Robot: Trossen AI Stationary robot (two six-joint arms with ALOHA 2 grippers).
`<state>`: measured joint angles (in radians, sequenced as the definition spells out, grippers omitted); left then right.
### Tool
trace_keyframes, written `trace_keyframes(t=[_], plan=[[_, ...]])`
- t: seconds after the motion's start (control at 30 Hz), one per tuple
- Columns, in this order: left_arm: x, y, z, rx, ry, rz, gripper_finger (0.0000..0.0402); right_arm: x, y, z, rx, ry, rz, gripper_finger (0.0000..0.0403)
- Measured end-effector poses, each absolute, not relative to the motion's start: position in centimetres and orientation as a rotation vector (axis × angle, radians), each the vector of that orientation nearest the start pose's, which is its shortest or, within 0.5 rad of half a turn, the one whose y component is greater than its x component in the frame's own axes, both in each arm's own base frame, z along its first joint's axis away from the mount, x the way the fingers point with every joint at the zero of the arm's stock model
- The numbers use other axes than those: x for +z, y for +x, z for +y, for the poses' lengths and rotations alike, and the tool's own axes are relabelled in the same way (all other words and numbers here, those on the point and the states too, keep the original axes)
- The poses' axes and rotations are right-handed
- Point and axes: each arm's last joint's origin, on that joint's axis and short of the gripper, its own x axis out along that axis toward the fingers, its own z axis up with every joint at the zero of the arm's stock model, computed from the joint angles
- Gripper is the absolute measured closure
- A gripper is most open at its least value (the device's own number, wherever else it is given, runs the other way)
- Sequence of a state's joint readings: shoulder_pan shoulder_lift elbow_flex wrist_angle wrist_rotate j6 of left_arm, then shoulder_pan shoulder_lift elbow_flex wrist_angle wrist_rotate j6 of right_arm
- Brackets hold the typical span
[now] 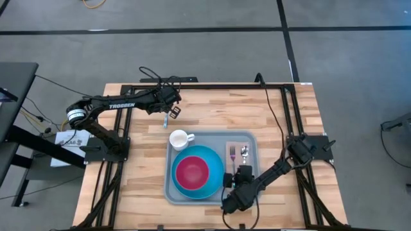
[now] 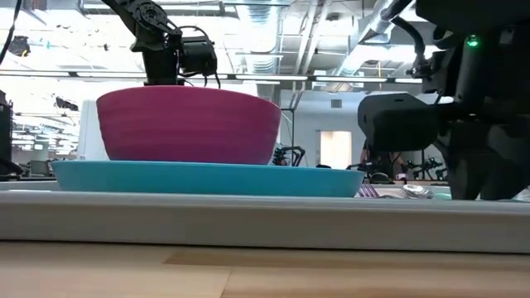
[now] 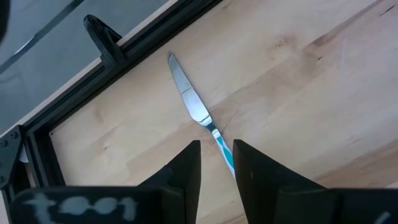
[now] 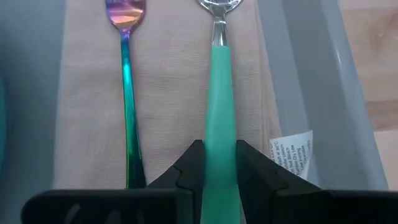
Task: Set up tray
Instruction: Put the blue spoon on the gray napkin to the right of the purple fork, then put the blue patterned knife on the gray napkin to the right of the purple fork
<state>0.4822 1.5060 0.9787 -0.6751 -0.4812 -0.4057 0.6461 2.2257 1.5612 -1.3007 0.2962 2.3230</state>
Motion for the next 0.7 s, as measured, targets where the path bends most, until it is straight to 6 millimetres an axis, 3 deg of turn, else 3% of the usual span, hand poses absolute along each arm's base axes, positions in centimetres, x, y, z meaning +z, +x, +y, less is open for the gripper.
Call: trace_keyframes(t=[0.23,0.5,0.7], plan=[[20.8,24.1,14.1,1.078,-0.326,1.057,0.032,12.1,30.4,21.8,-1.5,0.807,0.923,0.0329],[20.8,24.1,14.1,1.067,-0.312,1.067,0.032,12.3,30.7,21.4,-1.479,0.764,0.977,0.0266],[20.8,24.1,14.1,1.066,-0.311,1.068,0.032,14.0,31.6,21.6,-1.462,0.753,1.015,0.0228]])
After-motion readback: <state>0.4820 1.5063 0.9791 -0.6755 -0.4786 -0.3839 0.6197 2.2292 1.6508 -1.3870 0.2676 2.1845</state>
